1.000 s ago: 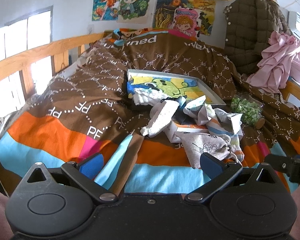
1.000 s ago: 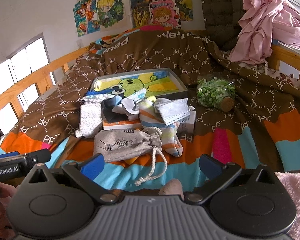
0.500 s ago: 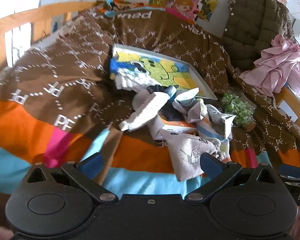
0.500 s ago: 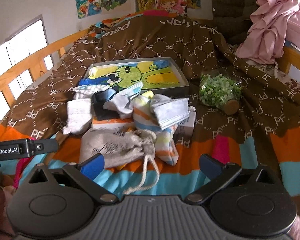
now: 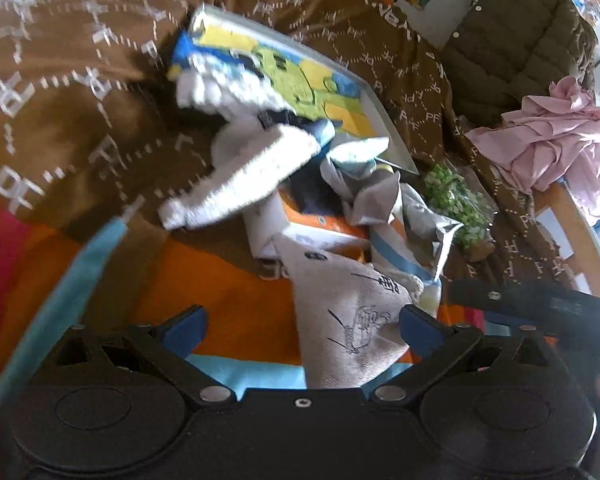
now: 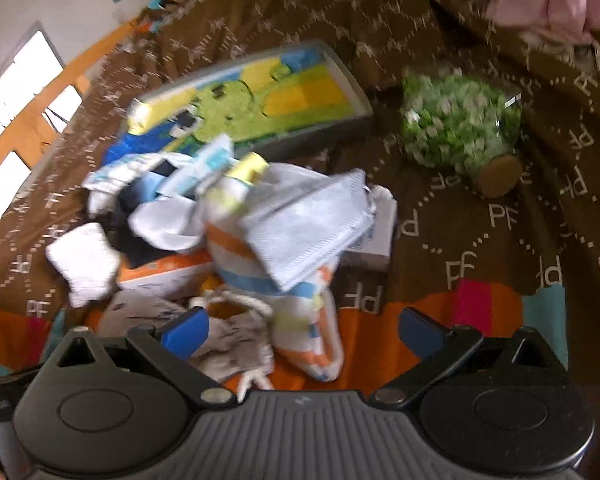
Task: Organize soft objects
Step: 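Grasp the grey drawstring pouch with the left tool while the right tool grasps the striped towel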
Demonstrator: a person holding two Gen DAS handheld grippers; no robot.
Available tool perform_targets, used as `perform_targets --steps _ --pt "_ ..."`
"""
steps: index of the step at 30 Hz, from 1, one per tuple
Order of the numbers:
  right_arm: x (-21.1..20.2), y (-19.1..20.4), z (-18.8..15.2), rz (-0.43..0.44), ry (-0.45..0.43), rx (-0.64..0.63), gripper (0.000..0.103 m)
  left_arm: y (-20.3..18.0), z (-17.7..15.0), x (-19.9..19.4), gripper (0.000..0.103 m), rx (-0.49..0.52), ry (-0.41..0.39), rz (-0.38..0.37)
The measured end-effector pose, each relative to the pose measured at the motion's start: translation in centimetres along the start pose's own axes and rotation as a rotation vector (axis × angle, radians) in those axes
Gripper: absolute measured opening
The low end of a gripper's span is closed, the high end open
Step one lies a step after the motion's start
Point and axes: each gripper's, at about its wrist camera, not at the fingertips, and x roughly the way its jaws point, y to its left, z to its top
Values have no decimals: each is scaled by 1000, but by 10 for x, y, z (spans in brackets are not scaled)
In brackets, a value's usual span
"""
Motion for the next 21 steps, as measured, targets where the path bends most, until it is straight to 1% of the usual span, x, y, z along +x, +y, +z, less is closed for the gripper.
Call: perform_targets --steps 2,4,5,7,8,9,10,11,13,14,16,19,21 --pt "8 -6 1 18 20 26 103 3 0 5 92 -19 18 -22" --pt "14 -12 2 37 29 65 103 5 -1 9 81 -30 30 -42" --pt "16 -15 4 51 34 84 103 6 -2 11 78 -36 36 -51" --pt "21 -19 4 72 48 119 103 8 -3 15 66 -53 50 -71" --pt "23 -21 4 78 56 129 103 8 -3 17 62 -60 57 -82" --pt "25 -20 3 80 67 133 101 9 -4 18 52 -65 64 -93" --pt "28 -19 2 77 77 134 97 9 -5 19 46 -68 71 -100" --pt "30 -18 1 72 88 133 94 9 -5 20 44 -69 77 -110" --pt "34 -17 0 79 106 133 86 10 -7 20 25 -76 77 -146" --pt "36 -18 -1 84 109 140 85 11 -8 19 23 -87 74 -168" --pt "38 -21 -2 96 113 159 83 11 -8 16 15 -101 58 -178" --pt "40 -24 -4 119 125 186 83 8 -8 4 8 -88 9 -141" --pt "41 -25 -5 124 124 194 82 4 -10 -6 5 -65 -18 -112"
